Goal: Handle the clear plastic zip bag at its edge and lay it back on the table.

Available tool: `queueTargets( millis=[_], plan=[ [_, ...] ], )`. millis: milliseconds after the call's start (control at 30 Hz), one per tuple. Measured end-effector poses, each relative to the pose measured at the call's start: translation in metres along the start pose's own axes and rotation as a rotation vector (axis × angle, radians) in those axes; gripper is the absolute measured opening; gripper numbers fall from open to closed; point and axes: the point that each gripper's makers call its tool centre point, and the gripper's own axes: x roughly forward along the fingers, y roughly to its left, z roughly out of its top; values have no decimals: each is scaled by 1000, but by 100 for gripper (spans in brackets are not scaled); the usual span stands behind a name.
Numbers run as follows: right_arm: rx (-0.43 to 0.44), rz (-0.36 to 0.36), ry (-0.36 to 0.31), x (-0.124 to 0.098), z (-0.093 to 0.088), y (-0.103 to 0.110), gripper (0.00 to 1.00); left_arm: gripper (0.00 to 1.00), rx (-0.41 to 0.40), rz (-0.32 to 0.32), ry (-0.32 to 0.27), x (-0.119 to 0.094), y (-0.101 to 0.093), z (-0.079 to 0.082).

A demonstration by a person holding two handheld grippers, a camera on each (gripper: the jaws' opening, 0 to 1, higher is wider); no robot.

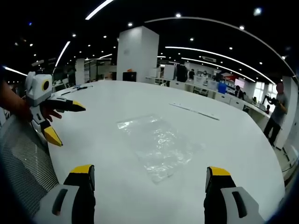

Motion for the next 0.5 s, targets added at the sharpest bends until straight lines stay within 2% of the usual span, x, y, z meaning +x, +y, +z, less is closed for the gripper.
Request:
queueTargets(
  millis=[500],
  plan=[
    [-28, 3, 19, -3, 1, -2, 91, 93, 32, -6, 0, 0, -5, 4]
  ],
)
